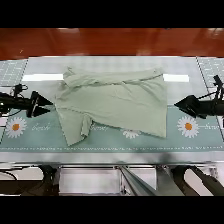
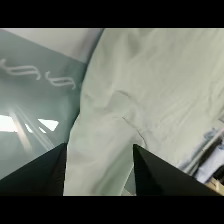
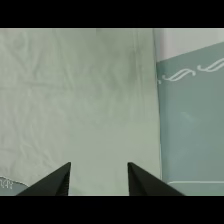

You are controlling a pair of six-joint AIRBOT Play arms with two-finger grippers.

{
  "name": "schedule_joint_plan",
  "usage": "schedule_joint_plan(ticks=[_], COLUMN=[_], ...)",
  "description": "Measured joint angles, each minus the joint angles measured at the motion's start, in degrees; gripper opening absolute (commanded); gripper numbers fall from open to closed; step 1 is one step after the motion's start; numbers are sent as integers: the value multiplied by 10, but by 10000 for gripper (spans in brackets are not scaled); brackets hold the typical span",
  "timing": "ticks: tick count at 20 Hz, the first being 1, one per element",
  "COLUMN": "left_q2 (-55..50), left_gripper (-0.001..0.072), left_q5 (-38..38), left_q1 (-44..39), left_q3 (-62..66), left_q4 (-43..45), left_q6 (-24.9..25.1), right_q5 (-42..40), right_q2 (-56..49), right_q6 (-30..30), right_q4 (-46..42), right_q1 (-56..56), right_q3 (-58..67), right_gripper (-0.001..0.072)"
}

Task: Fold the shirts.

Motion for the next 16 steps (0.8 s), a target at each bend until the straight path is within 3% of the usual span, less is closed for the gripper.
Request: schedule_joint_plan(ticks=[3, 4, 9, 16], left_q2=[-27, -32, -44, -46], left_gripper=[451, 502, 509, 508], left_q5=[3, 1, -29, -34], left_q1=[-7, -9, -11, -44], left_q3=[5, 9, 41, 55], left_q4=[-21, -26, 8, 43], left_q6=[19, 22, 29, -14], right_q5=[-3, -3, -6, -7], right_q2=[16, 18, 24, 25], right_q6=[-1, 0, 3, 4], right_q4=[13, 16, 23, 25], right_q1=[0, 0, 0, 0], right_q3=[-20, -24, -31, -32], right_gripper=[412, 412, 412, 412])
